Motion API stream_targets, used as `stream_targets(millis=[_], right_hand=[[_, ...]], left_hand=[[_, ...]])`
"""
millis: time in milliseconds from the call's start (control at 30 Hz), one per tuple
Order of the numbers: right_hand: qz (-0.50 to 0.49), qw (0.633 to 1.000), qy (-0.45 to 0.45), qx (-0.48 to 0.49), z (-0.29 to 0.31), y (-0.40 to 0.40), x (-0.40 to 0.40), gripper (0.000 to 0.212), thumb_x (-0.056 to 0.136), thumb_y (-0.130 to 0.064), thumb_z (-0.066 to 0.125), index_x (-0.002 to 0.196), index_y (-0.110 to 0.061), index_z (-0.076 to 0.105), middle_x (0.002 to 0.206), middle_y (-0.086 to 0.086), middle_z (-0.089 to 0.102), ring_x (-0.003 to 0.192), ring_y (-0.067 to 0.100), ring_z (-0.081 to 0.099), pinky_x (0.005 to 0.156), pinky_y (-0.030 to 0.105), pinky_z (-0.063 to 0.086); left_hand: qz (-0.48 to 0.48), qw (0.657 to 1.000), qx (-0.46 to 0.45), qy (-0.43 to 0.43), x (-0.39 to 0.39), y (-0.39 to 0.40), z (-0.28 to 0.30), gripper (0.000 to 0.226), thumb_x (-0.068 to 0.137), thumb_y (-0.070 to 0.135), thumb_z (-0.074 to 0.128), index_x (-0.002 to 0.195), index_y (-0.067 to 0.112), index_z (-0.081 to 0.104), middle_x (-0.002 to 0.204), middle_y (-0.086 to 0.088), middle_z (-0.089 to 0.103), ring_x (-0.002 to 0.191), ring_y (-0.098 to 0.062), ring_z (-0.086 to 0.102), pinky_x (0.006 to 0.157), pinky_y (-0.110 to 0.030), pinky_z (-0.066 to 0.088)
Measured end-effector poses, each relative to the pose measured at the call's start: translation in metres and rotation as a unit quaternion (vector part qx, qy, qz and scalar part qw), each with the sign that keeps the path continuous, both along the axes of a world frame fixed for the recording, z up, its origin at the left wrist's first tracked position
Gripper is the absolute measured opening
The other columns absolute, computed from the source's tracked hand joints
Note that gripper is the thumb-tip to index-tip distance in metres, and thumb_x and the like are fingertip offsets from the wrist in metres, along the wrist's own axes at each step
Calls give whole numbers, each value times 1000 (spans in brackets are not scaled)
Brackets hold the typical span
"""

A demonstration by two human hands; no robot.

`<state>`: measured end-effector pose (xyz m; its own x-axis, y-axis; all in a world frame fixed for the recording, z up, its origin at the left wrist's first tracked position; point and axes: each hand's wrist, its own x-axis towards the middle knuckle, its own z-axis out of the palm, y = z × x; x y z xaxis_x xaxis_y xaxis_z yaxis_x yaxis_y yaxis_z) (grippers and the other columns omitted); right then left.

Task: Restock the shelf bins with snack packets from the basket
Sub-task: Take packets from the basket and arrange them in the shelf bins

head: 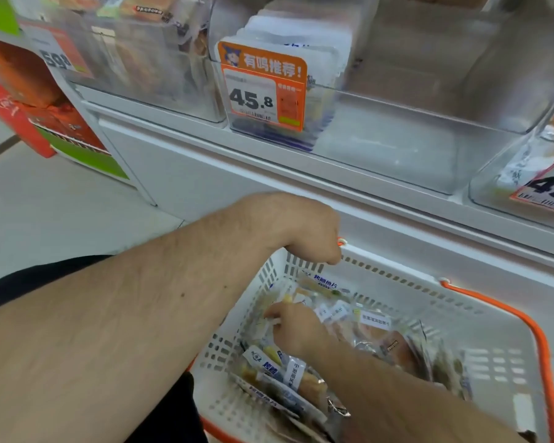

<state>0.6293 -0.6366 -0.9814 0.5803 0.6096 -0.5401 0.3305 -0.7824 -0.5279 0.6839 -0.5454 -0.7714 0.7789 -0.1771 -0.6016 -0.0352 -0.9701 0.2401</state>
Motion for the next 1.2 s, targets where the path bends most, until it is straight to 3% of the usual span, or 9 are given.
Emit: stream_targets(millis=[167, 433, 500, 633, 767, 833, 933, 1067, 1200], right_hand=[[2, 995, -91, 28, 36, -12, 10, 50, 89, 0, 45, 128, -25, 66, 129, -2, 67, 113, 18, 63, 92, 27, 51], [-31, 983, -174, 54, 126, -59, 41, 15, 92, -30, 64, 97, -20, 74, 89, -2, 73, 87, 20, 65, 76, 30, 49], [-60, 974, -211, 57, 148, -69, 45, 20, 94, -33, 63, 79, -19, 65, 70, -2, 63, 75, 24, 58, 66, 32, 41], [-106, 969, -212, 66, 193, -84, 49, 23, 94, -35, 62, 75, -23, 67, 71, 0, 67, 70, 20, 60, 66, 32, 48], [-171, 962, -192, 89, 219, -99, 51, 42, 91, -28, 68, 53, -22, 52, 45, -9, 48, 43, 9, 46, 51, 23, 39], [-193, 962, -164, 103, 224, -106, 51, 47, 90, -25, 69, 50, -16, 46, 39, -8, 38, 35, 10, 39, 43, 21, 34], [-199, 962, -144, 122, 230, -110, 52, 56, 88, -21, 70, 47, -15, 33, 42, -6, 27, 39, 13, 27, 42, 21, 29], [-211, 961, -120, 130, 233, -109, 56, 57, 86, -21, 73, 43, -15, 36, 41, -8, 29, 41, 12, 27, 49, 24, 29], [-211, 962, -97, 140, 239, -102, 57, 55, 85, -21, 74, 45, -16, 37, 44, -5, 30, 45, 15, 28, 52, 26, 30]], left_hand=[[-3, 1000, -5, -11, -3, -1, 3, 41, 99, 38, 50, 124, 7, 62, 122, -9, 63, 96, -22, 56, 87, -34, 46], [-5, 999, -5, -32, -9, 3, -6, 20, 96, 42, 50, 95, 21, 49, 95, -1, 52, 81, -20, 45, 74, -31, 37], [2, 998, -38, -40, -13, 1, -6, 31, 97, 49, 45, 96, 20, 57, 98, -1, 61, 83, -23, 55, 76, -34, 43], [40, 984, -151, -84, -19, -6, -4, 52, 102, 55, 29, 116, 18, 64, 117, -1, 65, 105, -18, 60, 93, -34, 46], [109, 956, -237, -135, -20, 2, -2, 54, 102, 54, 27, 94, 17, 65, 93, 3, 68, 90, -18, 66, 91, -41, 52], [95, 961, -201, -164, -18, 10, 2, 50, 103, 52, 27, 94, 21, 66, 92, 9, 68, 90, -14, 64, 88, -34, 50], [-23, 966, -67, -247, -16, 18, 12, 61, 101, 57, 19, 99, 21, 68, 99, 5, 69, 94, -18, 62, 86, -35, 48], [-175, 932, 46, -315, -20, 15, 28, 70, 94, 66, 4, 88, 23, 60, 98, -1, 68, 92, -25, 61, 77, -36, 45], [-147, 949, 34, -276, -28, 18, 34, 63, 95, 69, 15, 84, 24, 59, 85, 4, 65, 81, -20, 59, 74, -37, 47]])
